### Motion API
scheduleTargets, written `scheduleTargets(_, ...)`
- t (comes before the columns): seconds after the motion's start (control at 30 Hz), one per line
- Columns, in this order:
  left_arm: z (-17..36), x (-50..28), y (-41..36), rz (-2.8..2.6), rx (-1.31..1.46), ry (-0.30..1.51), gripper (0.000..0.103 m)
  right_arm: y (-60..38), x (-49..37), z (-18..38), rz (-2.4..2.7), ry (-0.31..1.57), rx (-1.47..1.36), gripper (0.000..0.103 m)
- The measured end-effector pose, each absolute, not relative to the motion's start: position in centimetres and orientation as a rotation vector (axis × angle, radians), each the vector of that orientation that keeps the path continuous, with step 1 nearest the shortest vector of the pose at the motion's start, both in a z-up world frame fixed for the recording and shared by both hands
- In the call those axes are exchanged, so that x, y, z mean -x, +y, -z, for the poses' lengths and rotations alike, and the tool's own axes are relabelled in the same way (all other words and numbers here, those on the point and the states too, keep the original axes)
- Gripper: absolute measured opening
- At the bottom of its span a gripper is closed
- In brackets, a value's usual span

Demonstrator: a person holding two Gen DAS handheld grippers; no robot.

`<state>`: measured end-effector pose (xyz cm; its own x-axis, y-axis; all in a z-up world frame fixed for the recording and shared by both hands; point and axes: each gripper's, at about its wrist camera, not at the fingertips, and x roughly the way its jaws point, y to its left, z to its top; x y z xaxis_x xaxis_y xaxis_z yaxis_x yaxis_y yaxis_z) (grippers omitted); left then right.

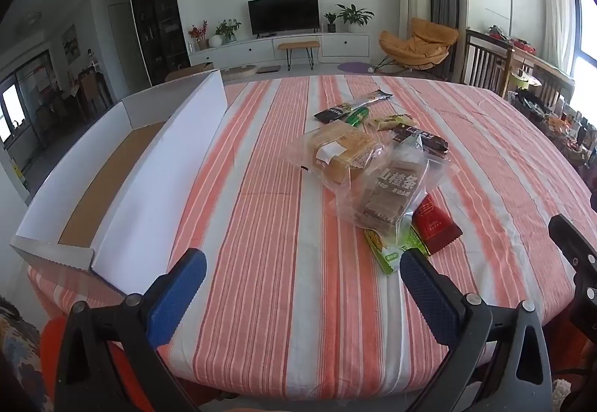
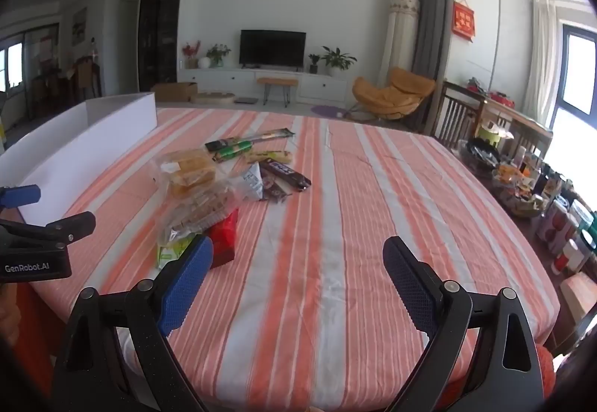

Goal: Organize snacks

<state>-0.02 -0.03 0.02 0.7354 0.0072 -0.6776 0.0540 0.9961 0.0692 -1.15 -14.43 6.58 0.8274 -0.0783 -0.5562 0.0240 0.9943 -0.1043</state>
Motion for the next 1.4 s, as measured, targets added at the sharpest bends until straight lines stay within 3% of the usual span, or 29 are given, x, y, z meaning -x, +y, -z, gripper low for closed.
scheduleTargets(1.4, -0.12, 0.16, -0.02, 0.028, -0.087, 0.747, 0.103, -14.32, 1.03, -6.28, 0.054, 0.594, 0.100, 0.095)
